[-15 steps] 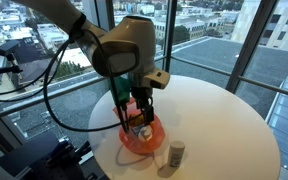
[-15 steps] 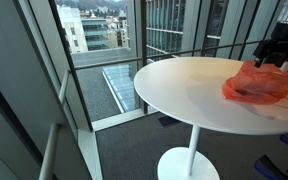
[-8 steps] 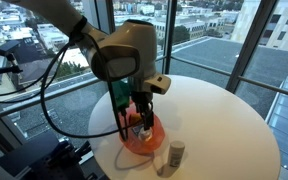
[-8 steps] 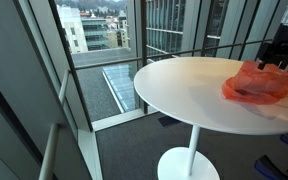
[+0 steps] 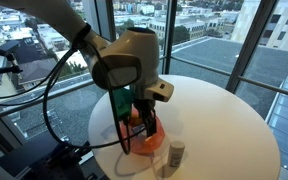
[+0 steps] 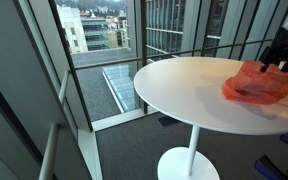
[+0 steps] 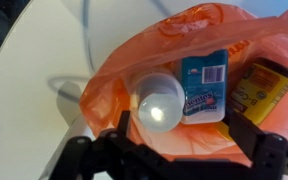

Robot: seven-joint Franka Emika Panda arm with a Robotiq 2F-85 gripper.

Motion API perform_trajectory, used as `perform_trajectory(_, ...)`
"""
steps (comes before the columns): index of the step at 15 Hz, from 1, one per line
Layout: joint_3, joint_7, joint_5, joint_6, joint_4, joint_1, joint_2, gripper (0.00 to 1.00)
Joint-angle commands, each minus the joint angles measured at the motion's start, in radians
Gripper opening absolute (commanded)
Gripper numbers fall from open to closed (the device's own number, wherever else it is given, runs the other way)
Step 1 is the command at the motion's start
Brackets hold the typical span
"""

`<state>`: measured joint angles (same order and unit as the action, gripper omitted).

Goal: Pick up the white medicine bottle from the orange plastic bag and put it on the table

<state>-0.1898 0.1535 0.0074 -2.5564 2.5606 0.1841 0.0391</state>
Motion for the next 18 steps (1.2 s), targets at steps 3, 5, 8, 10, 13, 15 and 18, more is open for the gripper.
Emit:
perform_trajectory(3, 0.0, -0.039, 0.005, -0.064, 0.016, 0.003, -0.013, 1.0)
perform_trajectory(5, 0.002, -0.041, 0.004, -0.078, 0.02, 0.0, -0.017, 1.0)
perform_trajectory(8, 0.004, -0.045, 0.002, -0.088, 0.022, -0.002, -0.025, 1.0)
perform_trajectory(10, 0.007, -0.045, 0.002, -0.092, 0.026, -0.004, -0.029, 1.0)
perform_trajectory(13, 0.009, -0.039, -0.004, -0.101, 0.029, -0.006, -0.036, 1.0)
perform_trajectory(15, 0.009, -0.036, -0.006, -0.1, 0.028, -0.007, -0.039, 0.74)
perform_trajectory(18, 0.008, -0.025, -0.017, -0.09, 0.024, -0.006, -0.033, 0.49)
